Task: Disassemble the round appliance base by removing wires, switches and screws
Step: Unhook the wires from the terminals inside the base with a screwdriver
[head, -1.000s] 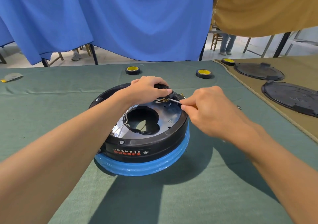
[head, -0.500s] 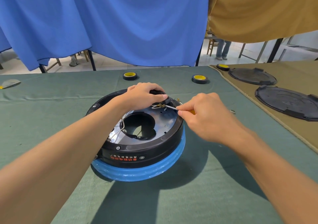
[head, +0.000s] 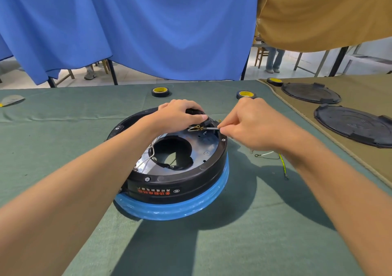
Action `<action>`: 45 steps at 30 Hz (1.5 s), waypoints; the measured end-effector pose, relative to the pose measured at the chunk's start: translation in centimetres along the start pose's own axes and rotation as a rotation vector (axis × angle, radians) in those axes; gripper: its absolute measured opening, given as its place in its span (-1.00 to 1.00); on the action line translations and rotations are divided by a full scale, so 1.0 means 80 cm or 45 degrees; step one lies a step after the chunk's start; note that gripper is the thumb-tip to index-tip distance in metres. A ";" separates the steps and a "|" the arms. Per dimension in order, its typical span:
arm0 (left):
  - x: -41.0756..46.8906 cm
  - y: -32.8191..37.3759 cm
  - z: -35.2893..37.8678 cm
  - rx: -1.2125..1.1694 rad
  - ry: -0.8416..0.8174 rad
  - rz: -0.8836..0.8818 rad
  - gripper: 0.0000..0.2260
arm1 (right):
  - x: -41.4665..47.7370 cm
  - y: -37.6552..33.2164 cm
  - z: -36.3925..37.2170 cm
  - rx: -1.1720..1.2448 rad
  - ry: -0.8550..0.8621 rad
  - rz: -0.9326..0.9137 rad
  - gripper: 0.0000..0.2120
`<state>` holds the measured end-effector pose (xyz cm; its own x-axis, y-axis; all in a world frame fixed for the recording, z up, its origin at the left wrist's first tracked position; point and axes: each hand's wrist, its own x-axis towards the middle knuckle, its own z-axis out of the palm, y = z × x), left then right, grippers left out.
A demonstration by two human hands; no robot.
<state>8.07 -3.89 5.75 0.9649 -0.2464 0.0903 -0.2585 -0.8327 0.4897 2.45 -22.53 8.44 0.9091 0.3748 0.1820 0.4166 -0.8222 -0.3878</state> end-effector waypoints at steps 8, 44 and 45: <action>-0.002 0.000 -0.001 -0.030 0.008 -0.014 -0.72 | -0.005 0.008 0.004 0.069 0.037 0.002 -0.82; 0.002 -0.007 0.000 -0.073 -0.003 -0.034 -0.74 | -0.016 0.004 0.024 -0.205 0.186 -0.259 -0.73; 0.002 -0.006 0.000 -0.077 -0.005 -0.032 -0.74 | -0.012 0.008 0.022 -0.160 0.189 -0.252 -0.77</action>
<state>8.36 -3.50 5.51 0.9709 -0.2277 0.0739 -0.2307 -0.8071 0.5435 1.85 -22.69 6.42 0.7958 0.4741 0.3767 0.5736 -0.7896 -0.2179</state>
